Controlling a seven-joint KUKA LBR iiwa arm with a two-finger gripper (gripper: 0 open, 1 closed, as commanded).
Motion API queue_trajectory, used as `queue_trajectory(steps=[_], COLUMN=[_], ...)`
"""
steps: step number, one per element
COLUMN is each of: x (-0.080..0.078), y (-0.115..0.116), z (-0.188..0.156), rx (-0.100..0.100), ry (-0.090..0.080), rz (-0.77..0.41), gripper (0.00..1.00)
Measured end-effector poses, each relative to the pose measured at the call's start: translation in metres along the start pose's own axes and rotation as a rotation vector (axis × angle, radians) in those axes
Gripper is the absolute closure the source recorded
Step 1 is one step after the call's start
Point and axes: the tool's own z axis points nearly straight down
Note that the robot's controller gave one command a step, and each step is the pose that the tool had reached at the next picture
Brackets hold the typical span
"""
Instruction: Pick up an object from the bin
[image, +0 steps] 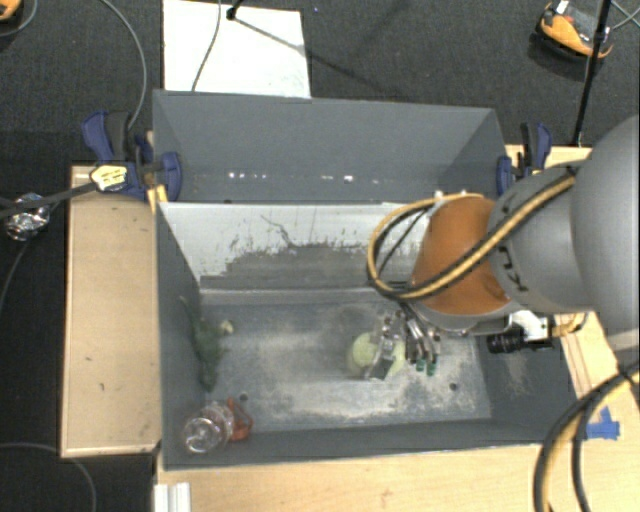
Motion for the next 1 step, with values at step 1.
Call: queue_trajectory(steps=[1], x=[0.0000], y=[0.0000], z=[0.0000], rx=[0.000], ry=[0.000], rz=[0.000], gripper=[1.00])
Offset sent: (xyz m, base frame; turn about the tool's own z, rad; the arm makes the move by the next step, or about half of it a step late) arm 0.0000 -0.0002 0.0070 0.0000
